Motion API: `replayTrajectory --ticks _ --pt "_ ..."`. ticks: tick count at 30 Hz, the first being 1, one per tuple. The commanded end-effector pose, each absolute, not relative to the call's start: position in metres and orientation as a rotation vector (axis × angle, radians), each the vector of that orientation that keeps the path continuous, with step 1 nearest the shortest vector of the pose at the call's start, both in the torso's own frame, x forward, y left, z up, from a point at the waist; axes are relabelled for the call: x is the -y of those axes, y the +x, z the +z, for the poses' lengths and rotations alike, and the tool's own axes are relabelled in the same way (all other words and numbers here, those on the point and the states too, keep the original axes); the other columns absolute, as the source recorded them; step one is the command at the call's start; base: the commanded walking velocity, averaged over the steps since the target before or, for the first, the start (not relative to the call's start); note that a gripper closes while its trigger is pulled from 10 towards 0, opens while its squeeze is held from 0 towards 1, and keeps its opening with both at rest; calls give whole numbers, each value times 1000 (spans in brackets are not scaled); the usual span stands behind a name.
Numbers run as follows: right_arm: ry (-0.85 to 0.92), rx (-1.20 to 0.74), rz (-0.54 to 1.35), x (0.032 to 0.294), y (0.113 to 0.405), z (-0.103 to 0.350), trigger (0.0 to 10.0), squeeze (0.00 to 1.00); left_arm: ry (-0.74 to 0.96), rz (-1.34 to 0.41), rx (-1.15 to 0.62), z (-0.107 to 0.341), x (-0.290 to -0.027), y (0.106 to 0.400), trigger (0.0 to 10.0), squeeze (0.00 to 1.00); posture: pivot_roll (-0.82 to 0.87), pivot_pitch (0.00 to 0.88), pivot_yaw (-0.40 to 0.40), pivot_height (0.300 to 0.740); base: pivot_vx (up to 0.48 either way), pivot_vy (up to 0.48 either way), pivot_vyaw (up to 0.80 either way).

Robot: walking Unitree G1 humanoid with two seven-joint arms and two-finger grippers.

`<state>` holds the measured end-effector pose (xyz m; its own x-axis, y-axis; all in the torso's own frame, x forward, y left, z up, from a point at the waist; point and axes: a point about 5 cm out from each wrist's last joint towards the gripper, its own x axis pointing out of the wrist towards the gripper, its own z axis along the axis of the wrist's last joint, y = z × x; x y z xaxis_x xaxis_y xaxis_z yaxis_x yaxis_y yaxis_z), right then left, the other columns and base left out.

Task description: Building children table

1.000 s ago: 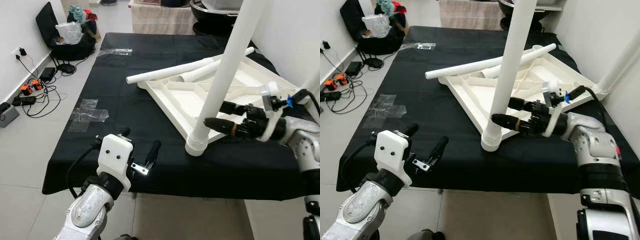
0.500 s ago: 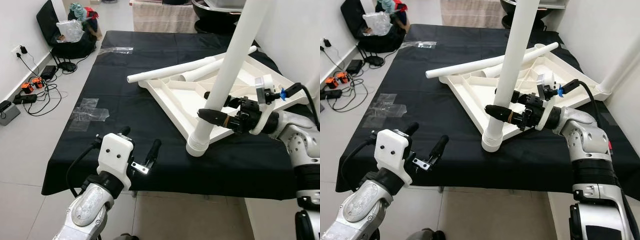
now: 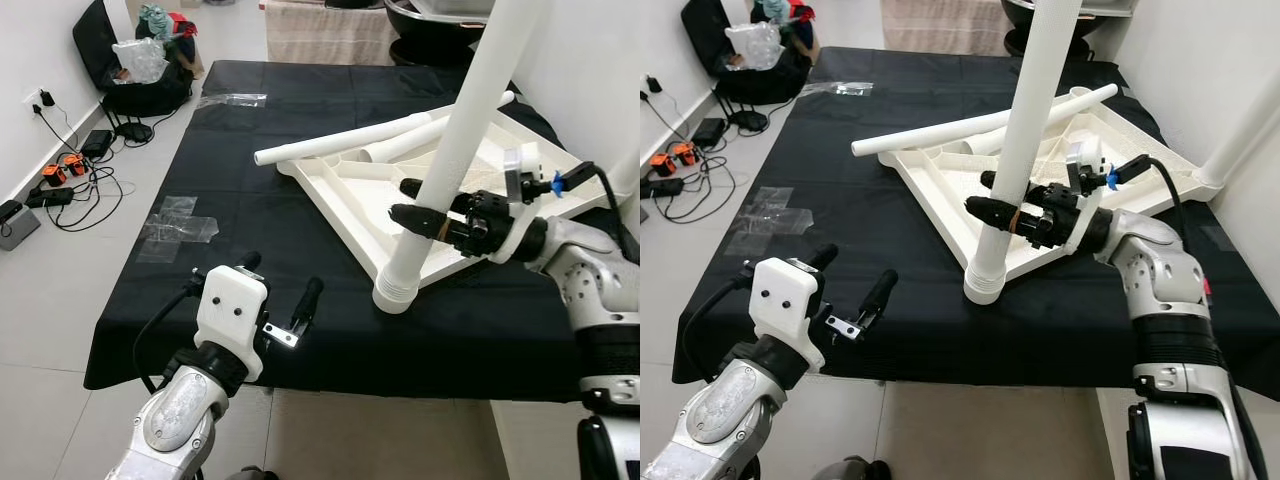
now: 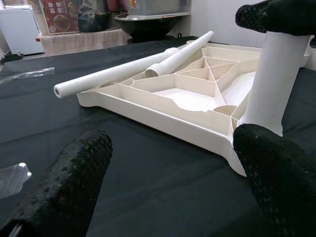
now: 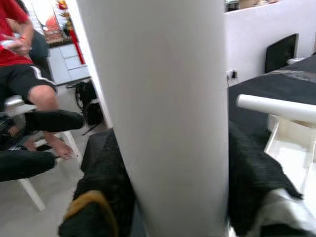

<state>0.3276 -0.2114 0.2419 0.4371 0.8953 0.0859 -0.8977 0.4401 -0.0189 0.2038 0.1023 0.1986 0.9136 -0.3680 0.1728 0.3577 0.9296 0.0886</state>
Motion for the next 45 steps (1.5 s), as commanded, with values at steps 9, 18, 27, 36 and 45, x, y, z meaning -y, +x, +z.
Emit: replayTrajectory --ticks 9,18,27,36,45 --pt "27 89 1080 210 319 237 0 0 57 -386 185 197 -101 203 10000 0 42 98 -51 740 0 0 0" --pt "2 89 690 199 313 223 0 0 83 -394 196 198 -105 211 10000 0 29 96 -34 740 0 0 0" --pt "-52 75 408 189 297 214 0 0 90 -398 201 199 -107 214 10000 0 17 103 -31 740 0 0 0" --pt "-111 124 -59 163 291 217 0 0 84 -402 204 199 -105 215 10000 0 23 115 -30 740 0 0 0" --pt "-115 111 -261 142 282 217 0 0 89 -390 203 199 -107 213 10000 0 30 120 -43 740 0 0 0"
